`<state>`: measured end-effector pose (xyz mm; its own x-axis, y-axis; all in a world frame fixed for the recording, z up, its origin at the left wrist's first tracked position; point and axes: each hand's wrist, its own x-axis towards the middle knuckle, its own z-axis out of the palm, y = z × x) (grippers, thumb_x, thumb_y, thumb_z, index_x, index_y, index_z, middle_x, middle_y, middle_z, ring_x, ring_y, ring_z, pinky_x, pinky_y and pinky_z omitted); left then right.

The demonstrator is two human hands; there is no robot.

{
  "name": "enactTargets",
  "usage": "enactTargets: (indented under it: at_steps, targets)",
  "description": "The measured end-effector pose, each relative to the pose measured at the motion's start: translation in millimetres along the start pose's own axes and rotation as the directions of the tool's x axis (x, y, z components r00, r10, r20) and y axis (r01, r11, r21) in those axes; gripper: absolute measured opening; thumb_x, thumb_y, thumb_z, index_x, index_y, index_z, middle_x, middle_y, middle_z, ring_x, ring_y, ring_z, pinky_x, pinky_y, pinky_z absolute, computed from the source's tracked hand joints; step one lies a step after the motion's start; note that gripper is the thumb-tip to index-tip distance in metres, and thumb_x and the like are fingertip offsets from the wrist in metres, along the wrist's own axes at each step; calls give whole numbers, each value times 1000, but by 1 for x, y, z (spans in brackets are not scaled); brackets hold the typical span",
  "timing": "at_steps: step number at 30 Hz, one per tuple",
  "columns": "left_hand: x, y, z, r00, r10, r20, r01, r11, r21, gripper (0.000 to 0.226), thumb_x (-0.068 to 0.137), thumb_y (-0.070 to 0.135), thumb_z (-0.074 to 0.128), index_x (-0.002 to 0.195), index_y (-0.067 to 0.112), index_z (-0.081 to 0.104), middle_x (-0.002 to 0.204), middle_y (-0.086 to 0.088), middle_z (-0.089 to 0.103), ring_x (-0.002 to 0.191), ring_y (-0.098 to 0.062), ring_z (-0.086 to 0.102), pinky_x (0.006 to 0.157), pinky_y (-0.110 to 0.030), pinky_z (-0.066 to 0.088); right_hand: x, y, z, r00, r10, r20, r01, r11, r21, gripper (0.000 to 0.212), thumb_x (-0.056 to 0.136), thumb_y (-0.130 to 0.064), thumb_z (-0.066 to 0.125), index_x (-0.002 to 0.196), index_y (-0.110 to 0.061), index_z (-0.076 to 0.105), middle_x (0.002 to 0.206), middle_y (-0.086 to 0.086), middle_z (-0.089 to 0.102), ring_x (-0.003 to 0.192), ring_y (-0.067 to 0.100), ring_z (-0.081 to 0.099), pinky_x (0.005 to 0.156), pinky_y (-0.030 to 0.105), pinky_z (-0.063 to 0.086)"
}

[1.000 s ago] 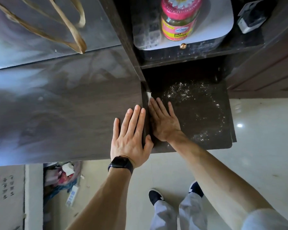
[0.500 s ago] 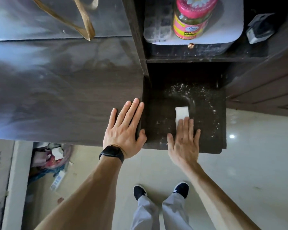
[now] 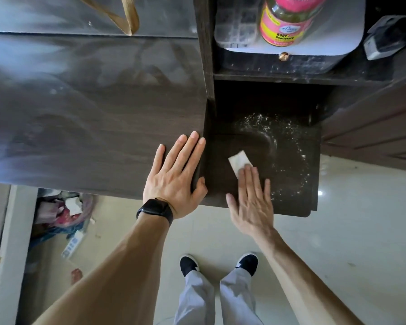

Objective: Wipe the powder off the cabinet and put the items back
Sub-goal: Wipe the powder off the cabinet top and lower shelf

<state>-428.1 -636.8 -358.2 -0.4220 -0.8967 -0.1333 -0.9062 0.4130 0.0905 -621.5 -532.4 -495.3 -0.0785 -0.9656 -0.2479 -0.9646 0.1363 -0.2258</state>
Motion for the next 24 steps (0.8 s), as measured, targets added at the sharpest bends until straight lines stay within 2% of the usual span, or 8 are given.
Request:
enactTargets:
  at_steps: [3,9,11,13,15,18,20,24]
  targets:
    - [0,0,1,1000,4,-7,-4,1000,-2,80,86,45,40,158,28,11,166,9,7,152,-12,3,123,-47,7,-43,2,5,992,129,1,-129,992,4,82,98,-57,29,159,-7,6,168,10,-1,155,26,1,124,50,5]
    - [-1,0,3,999,12,-34,-12,1000,-2,82,84,44,43,158,27,12,166,9,7,152,-11,4,123,-47,9,-2,-47,9,973,-229,-12,229,972,50,70,101,-45,34,158,-9,15,168,7,7,155,20,4,122,53,14]
    - [0,-1,5,998,20,-53,-21,1000,-3,82,83,44,45,158,27,14,165,8,10,152,-12,7,122,-48,12,29,-42,2,961,-274,-32,276,960,44,65,102,-42,36,158,-12,21,167,4,13,155,17,6,121,55,16]
    - [0,-2,5,998,20,-56,-21,1000,-7,82,83,44,45,158,26,15,165,8,12,152,-12,9,122,-48,13,47,-22,-6,984,-174,-26,175,984,28,64,104,-44,29,159,-16,14,168,0,7,154,13,1,124,54,9]
    - [0,-1,4,999,20,-50,-20,1000,-5,81,84,44,44,158,27,14,165,8,10,152,-12,8,122,-48,12,42,2,-10,999,39,-16,-38,999,19,66,104,-47,20,160,-16,4,168,0,-3,154,14,-5,124,53,3]
    - [0,0,2,999,17,-43,-17,1000,-16,81,85,44,43,158,27,13,165,8,9,152,-12,7,123,-48,10,0,16,-11,959,282,-4,-281,959,42,71,103,-51,20,159,-10,4,168,7,-1,155,21,-3,122,59,12]
    - [0,-1,1,999,11,-37,-11,1000,-11,80,85,44,42,158,27,13,166,8,8,152,-12,6,123,-47,9,-29,-3,-6,960,280,18,-280,958,55,75,102,-52,22,159,-7,4,168,10,-1,155,26,-2,121,60,14]
    - [0,-1,2,999,16,-45,-16,1000,-1,82,84,44,44,158,27,14,165,8,10,152,-12,7,122,-48,12,-15,-55,9,1000,23,-3,-23,998,57,73,102,-49,31,159,-9,7,168,9,1,155,26,-1,122,57,6]
